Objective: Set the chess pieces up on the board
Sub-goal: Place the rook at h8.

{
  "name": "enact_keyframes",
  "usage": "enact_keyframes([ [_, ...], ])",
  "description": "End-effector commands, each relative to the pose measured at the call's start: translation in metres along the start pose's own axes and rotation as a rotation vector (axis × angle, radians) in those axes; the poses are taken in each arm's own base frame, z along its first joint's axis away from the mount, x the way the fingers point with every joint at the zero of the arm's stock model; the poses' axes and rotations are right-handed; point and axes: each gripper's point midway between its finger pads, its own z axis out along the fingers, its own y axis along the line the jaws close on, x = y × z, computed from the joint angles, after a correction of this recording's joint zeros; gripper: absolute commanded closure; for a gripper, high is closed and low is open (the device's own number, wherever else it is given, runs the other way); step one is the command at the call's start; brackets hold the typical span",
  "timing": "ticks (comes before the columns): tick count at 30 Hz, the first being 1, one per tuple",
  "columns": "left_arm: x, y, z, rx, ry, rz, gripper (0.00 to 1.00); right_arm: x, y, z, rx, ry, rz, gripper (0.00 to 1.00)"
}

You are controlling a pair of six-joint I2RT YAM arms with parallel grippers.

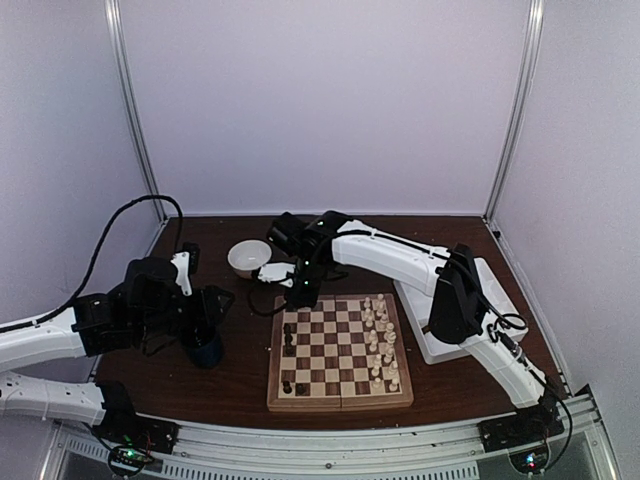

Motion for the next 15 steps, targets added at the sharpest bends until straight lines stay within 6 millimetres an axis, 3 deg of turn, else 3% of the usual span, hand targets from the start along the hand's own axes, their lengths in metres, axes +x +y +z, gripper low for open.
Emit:
enact_keyframes([
  [1,-0.006,-0.001,0.003,0.004,-0.031,-0.006,0.46,-0.004,0.003,0.000,0.007,-0.001,-0.014,0.73],
  [9,-0.006,-0.001,0.003,0.000,-0.032,-0.001,0.46,-0.005,0.002,-0.005,0.011,-0.006,-0.012,0.72],
  [15,-0.009,0.001,0.005,-0.035,-0.021,0.042,0.43,-0.003,-0.012,-0.050,0.050,-0.035,0.007,0.67],
])
